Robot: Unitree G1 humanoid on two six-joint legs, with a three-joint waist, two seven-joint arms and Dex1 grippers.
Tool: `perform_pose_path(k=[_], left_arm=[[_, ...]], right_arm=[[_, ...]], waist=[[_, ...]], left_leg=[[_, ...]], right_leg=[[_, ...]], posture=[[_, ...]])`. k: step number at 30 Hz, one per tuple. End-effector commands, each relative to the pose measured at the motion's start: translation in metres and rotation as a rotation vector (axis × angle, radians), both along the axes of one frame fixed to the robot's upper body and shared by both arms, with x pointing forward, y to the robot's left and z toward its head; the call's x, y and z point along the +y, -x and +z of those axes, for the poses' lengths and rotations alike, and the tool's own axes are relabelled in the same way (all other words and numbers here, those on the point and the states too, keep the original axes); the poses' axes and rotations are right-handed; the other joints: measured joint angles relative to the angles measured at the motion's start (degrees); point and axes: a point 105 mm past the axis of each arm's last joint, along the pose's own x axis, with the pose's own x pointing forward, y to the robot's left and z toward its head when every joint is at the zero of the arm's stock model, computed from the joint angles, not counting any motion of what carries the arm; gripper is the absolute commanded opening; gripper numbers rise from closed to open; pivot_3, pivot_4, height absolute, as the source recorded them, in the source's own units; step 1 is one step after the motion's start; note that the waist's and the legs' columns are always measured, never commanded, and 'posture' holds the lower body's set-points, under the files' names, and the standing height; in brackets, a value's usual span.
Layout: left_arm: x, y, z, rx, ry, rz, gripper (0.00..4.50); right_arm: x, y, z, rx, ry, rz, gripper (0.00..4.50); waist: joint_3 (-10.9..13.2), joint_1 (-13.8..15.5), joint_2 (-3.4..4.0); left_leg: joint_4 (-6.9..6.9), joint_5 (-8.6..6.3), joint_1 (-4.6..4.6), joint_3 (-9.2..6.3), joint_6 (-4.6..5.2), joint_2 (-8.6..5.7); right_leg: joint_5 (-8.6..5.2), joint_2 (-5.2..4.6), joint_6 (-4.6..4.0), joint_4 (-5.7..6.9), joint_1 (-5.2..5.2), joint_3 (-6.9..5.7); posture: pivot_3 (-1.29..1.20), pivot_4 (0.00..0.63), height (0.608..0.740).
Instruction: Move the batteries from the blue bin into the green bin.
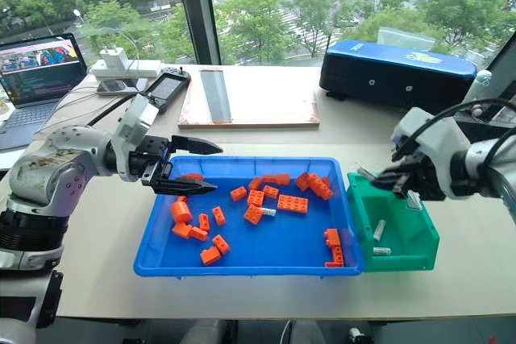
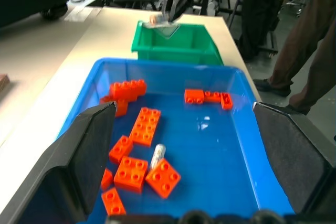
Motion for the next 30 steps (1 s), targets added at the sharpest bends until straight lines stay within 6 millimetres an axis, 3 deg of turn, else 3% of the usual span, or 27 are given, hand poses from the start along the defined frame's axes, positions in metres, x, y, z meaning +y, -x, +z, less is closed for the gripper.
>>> perform_pose_path(k=[1, 4, 6, 10, 15, 20, 23, 27, 30], left_arm=[[-0.002, 0.003, 0.017, -0.044, 0.050, -0.015, 4.50], [-0.003, 0.002, 0.019, -0.052, 0.060, -0.010, 4.50], [-0.003, 0.002, 0.020, -0.053, 0.060, -0.008, 4.50], [0.000, 0.001, 0.021, -0.056, 0.063, 0.008, 4.50], [0.003, -0.001, 0.018, -0.057, 0.051, 0.036, 4.50], [0.015, -0.017, -0.004, -0.070, -0.075, 0.146, 4.50], [0.020, -0.020, -0.010, -0.080, -0.108, 0.171, 4.50], [0.018, -0.016, -0.009, -0.089, -0.107, 0.155, 4.50], [0.018, -0.014, -0.008, -0.091, -0.104, 0.154, 4.50]], right_arm=[[-0.012, -0.003, 0.008, -0.073, 0.052, -0.042, 0.25], [-0.021, -0.006, -0.005, -0.052, 0.055, -0.097, 0.25], [-0.025, -0.007, -0.008, -0.050, 0.071, -0.110, 1.26], [-0.035, -0.009, 0.000, -0.078, 0.119, -0.128, 2.62], [-0.025, -0.015, 0.012, -0.129, 0.145, -0.066, 4.26], [0.051, -0.024, 0.020, -0.187, -0.027, 0.178, 4.39], [0.102, -0.030, -0.002, -0.152, -0.098, 0.271, 4.39], [0.148, -0.027, -0.025, -0.113, -0.150, 0.355, 4.39], [0.170, -0.025, -0.037, -0.121, -0.136, 0.398, 4.39]], waist=[[0.00, -0.05, 0.00], [0.00, 0.35, -0.01], [0.00, 0.58, 0.00], [0.01, 0.71, 0.00], [0.01, 0.56, 0.00], [0.01, -0.33, 0.01], [0.01, -0.70, -0.01], [0.02, -0.20, -0.03], [0.02, 0.24, -0.03]], left_leg=[[0.00, 0.00, 0.00, -0.01, 0.00, 0.00], [0.01, 0.00, -0.01, -0.02, 0.00, -0.01], [0.01, 0.00, -0.01, -0.01, 0.00, -0.01], [0.01, 0.00, -0.01, 0.00, 0.00, -0.02], [0.01, 0.00, -0.01, 0.01, 0.00, -0.01], [0.00, 0.00, 0.00, 0.01, 0.00, -0.01], [0.00, 0.00, 0.00, -0.03, 0.00, 0.01], [0.00, 0.00, -0.08, -0.08, 0.00, -0.02], [0.02, 0.00, -0.17, -0.10, 0.00, -0.06]], right_leg=[[0.00, 0.00, 0.00, 0.01, 0.00, -0.01], [0.00, 0.00, 0.00, -0.01, 0.02, -0.01], [0.00, -0.06, 0.00, -0.02, 0.02, 0.00], [0.00, -0.06, 0.00, -0.02, 0.02, 0.01], [0.00, -0.05, 0.00, -0.05, 0.01, 0.00], [0.00, -0.01, 0.00, -0.05, 0.01, 0.01], [0.00, 0.03, 0.00, -0.03, 0.01, -0.01], [0.00, -0.01, 0.00, 0.04, -0.05, -0.01], [0.00, -0.06, 0.00, 0.13, -0.09, -0.03]], posture=[[0.00, 0.150, 0.732], [0.00, 0.150, 0.732], [0.00, 0.150, 0.732], [0.00, 0.150, 0.732], [0.00, 0.150, 0.732], [0.00, 0.150, 0.732], [0.00, 0.150, 0.732], [0.00, 0.150, 0.732], [0.00, 0.150, 0.732]])
